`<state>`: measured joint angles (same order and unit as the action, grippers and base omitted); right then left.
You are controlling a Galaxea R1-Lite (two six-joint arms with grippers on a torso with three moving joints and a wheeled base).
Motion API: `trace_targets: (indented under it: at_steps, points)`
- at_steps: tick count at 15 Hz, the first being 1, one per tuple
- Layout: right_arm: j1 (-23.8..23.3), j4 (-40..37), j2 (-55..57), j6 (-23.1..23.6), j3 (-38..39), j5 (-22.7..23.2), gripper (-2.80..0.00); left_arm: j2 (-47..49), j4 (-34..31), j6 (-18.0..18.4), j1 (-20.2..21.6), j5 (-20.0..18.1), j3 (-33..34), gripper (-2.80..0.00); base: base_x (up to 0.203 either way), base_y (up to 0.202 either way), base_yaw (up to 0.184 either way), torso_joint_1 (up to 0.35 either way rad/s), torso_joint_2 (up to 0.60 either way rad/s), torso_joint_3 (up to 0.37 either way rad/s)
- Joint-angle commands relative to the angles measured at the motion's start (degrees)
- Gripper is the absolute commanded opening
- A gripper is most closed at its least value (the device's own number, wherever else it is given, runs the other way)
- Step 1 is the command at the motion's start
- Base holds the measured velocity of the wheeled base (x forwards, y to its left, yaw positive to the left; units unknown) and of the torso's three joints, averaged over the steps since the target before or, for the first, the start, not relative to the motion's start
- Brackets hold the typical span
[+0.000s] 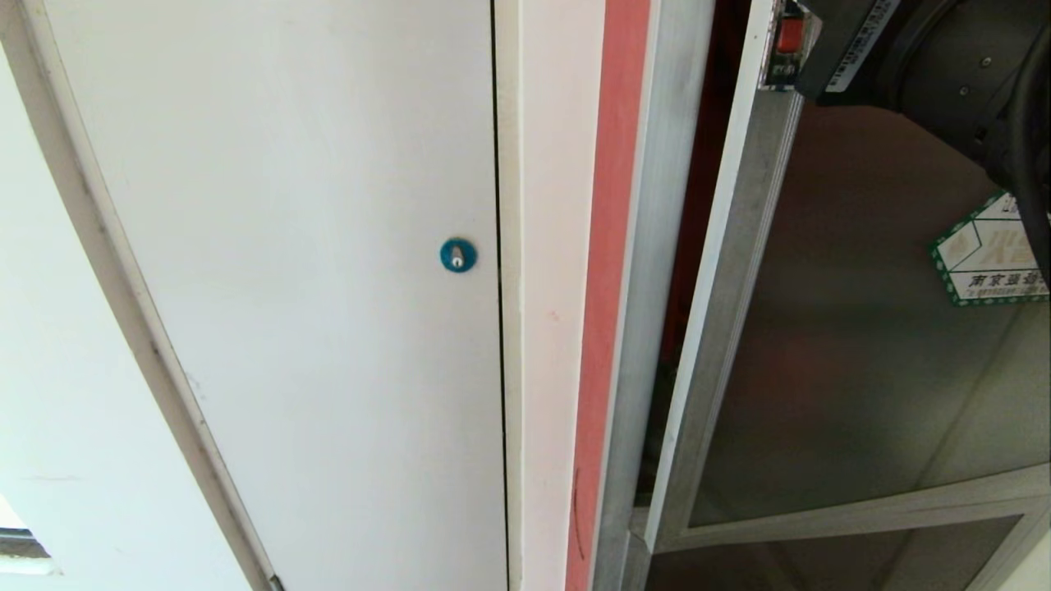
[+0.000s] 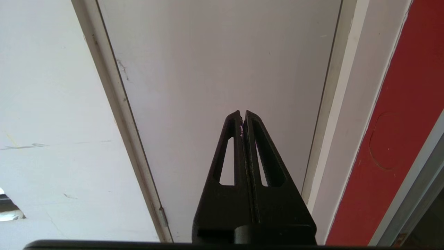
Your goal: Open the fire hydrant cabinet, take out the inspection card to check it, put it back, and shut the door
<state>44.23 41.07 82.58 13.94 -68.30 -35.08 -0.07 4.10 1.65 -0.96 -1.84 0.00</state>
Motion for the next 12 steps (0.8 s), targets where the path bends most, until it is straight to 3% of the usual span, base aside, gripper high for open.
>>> trace_targets:
  at_steps: [1,6,12]
  points:
    - [0.07,0.15,0.04,0.13,-0.34,-0.16,0.0,-0.01,0.03,0.02,0.0,0.0,1.58,-2.8,0.0,0.0,0.0,0.0,0.0,0.0]
    - [0.07,-0.35,-1.22,0.13,0.28,-0.04,0.0,-0.01,0.03,0.02,0.0,0.0,1.58,-2.8,0.0,0.0,0.0,0.0,0.0,0.0]
    - [0.61,-3.27,-8.91,0.13,8.22,5.76,0.0,-0.01,0.03,0.02,-0.07,0.0,1.58,-2.8,0.0,0.0,0.0,0.0,0.0,0.0]
